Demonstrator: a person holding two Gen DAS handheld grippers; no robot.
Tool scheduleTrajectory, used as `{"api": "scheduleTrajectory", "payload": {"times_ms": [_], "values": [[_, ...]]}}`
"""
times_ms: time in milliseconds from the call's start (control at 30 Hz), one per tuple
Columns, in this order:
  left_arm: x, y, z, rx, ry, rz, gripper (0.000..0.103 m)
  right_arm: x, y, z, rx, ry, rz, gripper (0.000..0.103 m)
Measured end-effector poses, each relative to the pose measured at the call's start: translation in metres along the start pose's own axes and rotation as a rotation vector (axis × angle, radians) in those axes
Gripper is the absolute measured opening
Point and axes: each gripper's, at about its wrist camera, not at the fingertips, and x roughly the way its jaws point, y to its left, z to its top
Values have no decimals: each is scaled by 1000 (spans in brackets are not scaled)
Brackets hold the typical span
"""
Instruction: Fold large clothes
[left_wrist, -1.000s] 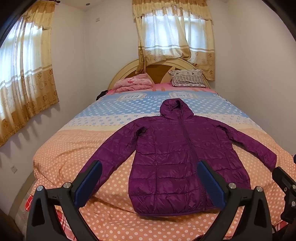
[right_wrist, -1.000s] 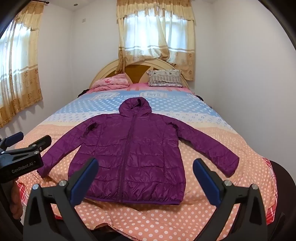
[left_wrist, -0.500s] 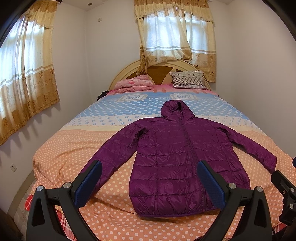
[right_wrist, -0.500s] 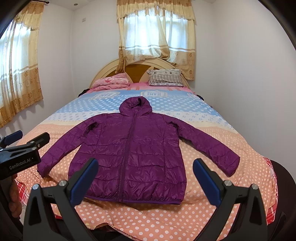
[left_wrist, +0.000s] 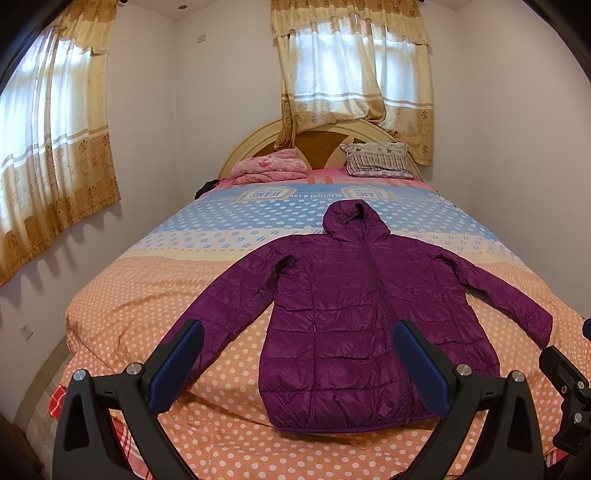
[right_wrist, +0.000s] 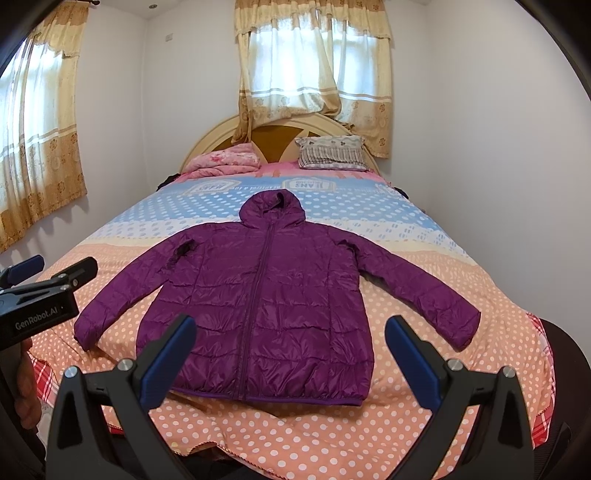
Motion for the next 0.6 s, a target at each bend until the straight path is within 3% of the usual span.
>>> {"api": "scheduleTrajectory", "payload": {"times_ms": [600], "values": [[0, 4, 1, -11, -4, 4, 102, 1, 1, 1, -2, 6, 1, 103]]}}
